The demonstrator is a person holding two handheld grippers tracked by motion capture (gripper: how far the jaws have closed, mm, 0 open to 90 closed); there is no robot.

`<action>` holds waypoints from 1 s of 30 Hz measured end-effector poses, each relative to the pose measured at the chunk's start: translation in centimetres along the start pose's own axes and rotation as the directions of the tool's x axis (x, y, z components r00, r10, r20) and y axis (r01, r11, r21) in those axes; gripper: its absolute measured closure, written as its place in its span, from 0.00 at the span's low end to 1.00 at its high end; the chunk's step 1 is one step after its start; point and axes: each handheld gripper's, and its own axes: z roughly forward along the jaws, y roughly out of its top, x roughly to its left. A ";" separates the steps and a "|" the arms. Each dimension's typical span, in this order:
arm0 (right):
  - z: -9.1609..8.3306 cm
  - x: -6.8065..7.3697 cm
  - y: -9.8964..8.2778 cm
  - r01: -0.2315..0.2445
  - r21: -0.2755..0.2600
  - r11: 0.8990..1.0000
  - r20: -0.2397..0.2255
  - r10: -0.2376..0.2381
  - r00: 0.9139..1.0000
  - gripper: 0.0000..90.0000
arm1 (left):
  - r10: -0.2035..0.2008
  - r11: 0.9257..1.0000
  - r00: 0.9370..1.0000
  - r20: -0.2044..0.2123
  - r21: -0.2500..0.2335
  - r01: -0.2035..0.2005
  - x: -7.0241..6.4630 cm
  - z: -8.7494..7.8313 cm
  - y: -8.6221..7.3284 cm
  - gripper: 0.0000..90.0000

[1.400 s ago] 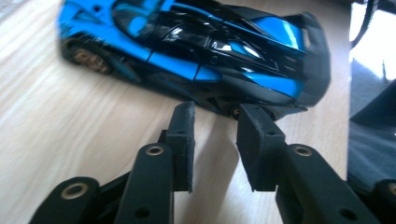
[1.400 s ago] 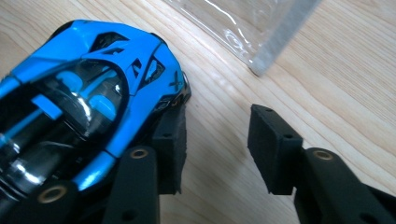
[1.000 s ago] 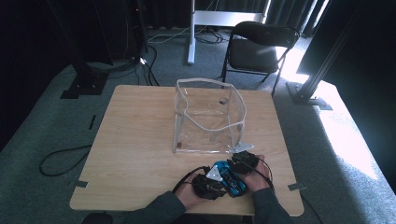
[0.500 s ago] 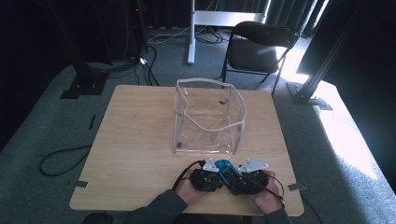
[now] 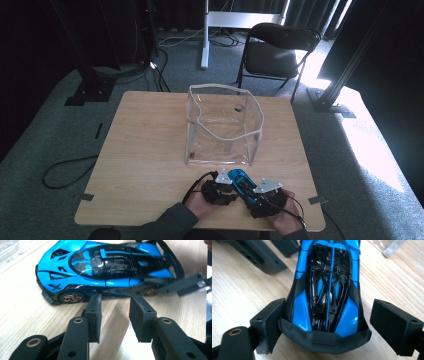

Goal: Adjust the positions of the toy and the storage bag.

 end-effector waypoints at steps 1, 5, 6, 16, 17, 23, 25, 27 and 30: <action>0.0 -0.1 -0.1 0.004 -0.002 1.000 0.011 -0.004 1.000 0.16 | 0.002 1.000 1.000 -0.001 0.001 -0.002 0.0 0.0 0.0 0.69; -0.1 -1.0 -0.3 -0.003 -0.015 1.000 0.021 0.004 1.000 0.16 | 0.000 1.000 1.000 0.000 -0.001 0.000 0.1 -0.1 -0.1 0.69; -0.1 -1.4 -0.4 -0.010 -0.012 1.000 0.024 0.010 1.000 0.16 | 0.003 1.000 1.000 -0.005 -0.001 -0.003 0.1 -0.1 -0.1 0.69; 0.2 -3.3 -0.5 -0.043 0.006 0.999 0.059 0.043 0.997 0.25 | 0.003 1.000 0.999 -0.032 0.000 -0.003 0.7 -0.6 -0.4 0.67; 0.1 -3.4 -0.5 -0.048 0.012 0.999 0.054 0.048 0.997 0.26 | 0.008 1.000 0.999 -0.037 0.003 -0.007 0.7 -0.8 -0.5 0.67; -0.2 -3.8 -0.7 -0.069 0.011 0.998 0.022 0.068 0.997 0.29 | 0.031 0.999 0.994 -0.108 0.034 -0.028 1.8 -2.6 -1.7 0.63; -0.7 -3.7 -1.0 -0.050 -0.002 0.999 0.018 0.050 0.999 0.33 | 0.019 0.999 0.989 -0.149 0.031 -0.014 3.1 -3.9 -2.6 0.62; -1.0 -3.8 -1.1 -0.045 -0.018 0.999 -0.006 0.045 0.999 0.37 | 0.009 1.000 0.986 -0.166 0.028 -0.005 3.8 -4.4 -3.1 0.61; -1.5 -4.0 -1.1 -0.041 -0.072 0.997 -0.026 0.039 0.999 0.36 | -0.005 1.000 0.981 -0.193 0.013 0.007 4.6 -5.1 -3.6 0.60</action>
